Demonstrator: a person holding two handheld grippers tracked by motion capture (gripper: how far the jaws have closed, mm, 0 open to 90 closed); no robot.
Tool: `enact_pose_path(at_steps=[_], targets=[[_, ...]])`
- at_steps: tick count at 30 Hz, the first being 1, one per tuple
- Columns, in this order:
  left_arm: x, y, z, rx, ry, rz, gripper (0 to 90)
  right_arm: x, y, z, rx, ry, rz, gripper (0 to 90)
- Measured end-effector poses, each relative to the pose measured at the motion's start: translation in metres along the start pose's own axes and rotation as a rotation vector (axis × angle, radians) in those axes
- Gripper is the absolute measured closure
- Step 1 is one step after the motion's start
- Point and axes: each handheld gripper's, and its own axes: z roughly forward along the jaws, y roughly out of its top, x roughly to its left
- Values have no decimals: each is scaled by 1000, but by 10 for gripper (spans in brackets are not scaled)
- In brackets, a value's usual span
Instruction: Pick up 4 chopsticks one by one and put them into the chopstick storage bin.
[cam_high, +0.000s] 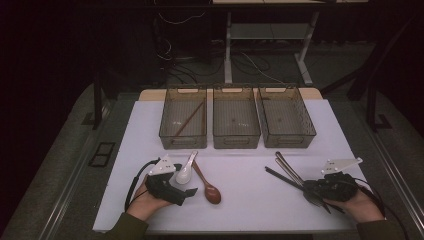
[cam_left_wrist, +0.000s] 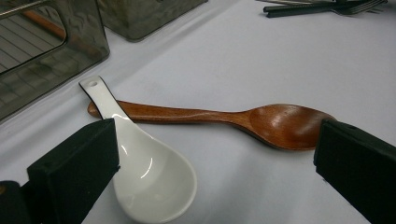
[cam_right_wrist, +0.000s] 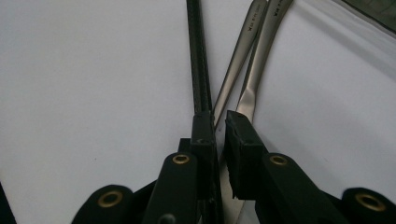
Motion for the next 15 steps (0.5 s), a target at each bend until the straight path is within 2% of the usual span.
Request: enact_pose_path(at_steps=[15], targets=[[0,0,0,2,-2,1,0,0,-1,-1,3,17,-25,801]])
